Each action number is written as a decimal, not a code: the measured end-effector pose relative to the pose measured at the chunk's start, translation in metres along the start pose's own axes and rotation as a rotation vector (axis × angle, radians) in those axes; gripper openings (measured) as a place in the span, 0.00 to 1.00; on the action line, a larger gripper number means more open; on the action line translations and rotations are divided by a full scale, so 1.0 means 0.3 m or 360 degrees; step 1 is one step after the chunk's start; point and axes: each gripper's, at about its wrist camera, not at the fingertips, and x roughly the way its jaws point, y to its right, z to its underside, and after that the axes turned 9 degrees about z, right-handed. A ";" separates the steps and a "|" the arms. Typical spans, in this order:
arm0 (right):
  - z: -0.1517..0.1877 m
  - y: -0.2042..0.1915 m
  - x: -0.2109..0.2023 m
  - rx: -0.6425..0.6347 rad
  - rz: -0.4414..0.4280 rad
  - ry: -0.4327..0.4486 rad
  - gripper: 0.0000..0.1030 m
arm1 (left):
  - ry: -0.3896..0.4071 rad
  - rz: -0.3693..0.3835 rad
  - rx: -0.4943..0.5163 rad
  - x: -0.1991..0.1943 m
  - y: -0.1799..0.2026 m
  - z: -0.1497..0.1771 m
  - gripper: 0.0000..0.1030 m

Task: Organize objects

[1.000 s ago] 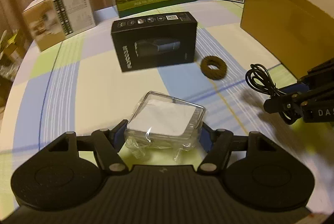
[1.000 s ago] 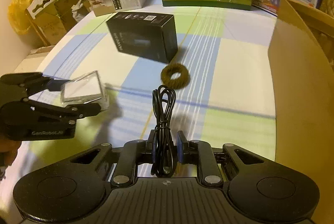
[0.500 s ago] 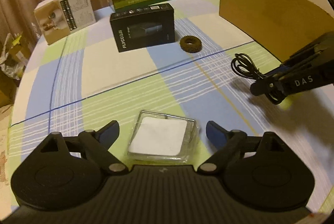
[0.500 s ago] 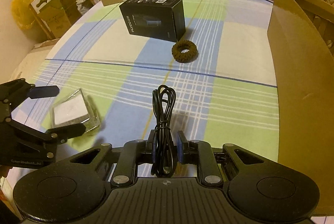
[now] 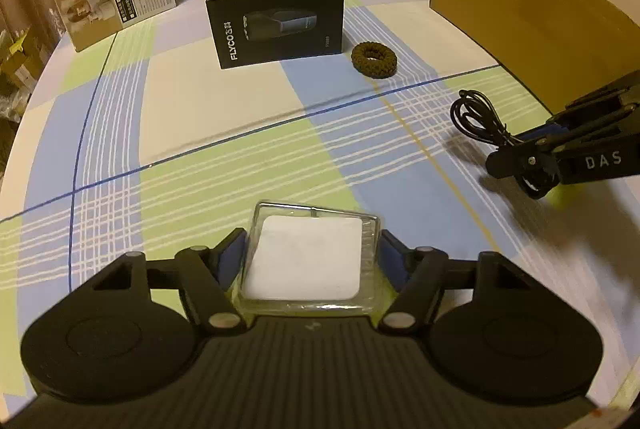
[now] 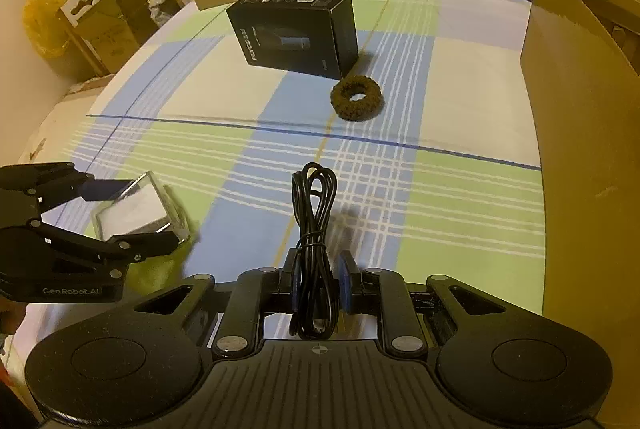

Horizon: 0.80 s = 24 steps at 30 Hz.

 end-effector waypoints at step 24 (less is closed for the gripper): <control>0.124 -0.029 -0.258 0.0191 -0.0038 0.0224 0.15 | 0.0177 -0.0108 -0.0298 -0.252 0.165 0.005 0.62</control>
